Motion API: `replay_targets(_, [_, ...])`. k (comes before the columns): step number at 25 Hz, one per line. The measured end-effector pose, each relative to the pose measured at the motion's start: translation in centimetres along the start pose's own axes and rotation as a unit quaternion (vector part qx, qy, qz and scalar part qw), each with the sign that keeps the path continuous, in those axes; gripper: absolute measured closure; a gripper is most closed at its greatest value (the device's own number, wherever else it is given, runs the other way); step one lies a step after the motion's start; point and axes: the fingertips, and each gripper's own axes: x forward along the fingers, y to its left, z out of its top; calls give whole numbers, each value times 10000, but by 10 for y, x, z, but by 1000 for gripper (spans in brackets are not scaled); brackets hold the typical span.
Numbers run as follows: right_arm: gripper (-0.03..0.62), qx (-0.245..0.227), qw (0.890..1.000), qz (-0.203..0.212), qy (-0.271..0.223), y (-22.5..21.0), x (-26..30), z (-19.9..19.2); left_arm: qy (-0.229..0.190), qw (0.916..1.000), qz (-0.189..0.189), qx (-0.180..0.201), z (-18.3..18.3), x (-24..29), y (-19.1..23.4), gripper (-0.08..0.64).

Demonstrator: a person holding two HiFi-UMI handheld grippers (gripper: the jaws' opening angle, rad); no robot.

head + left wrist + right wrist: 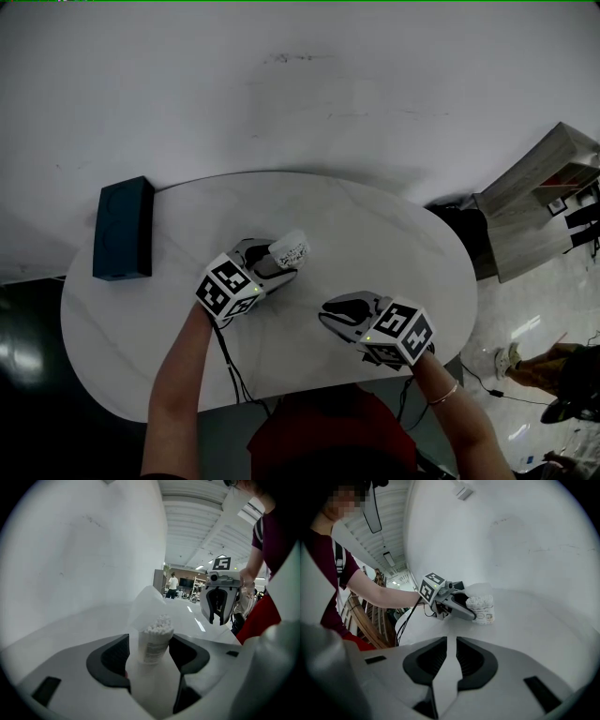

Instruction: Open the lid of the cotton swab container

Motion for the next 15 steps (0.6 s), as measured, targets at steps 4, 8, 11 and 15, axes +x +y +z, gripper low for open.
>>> replay_targets(4, [520,4,10000,10,-1,5,1,-1,82,9999,90,12,-8,-11,-3,302])
replay_targets(8, [520,43,10000,0,-57,11,2,-1,12,9997,210,-111,-11,-24,-8,302])
replay_targets(11, [520,133,9998,-29,-158,17,3,-1,-25,9993,326,-194,-16,-33,-15,304])
replay_targets(15, [521,270,9993,-124,-225,22,3,-6,-11,9978,570,-323,-20,-44,-24,312])
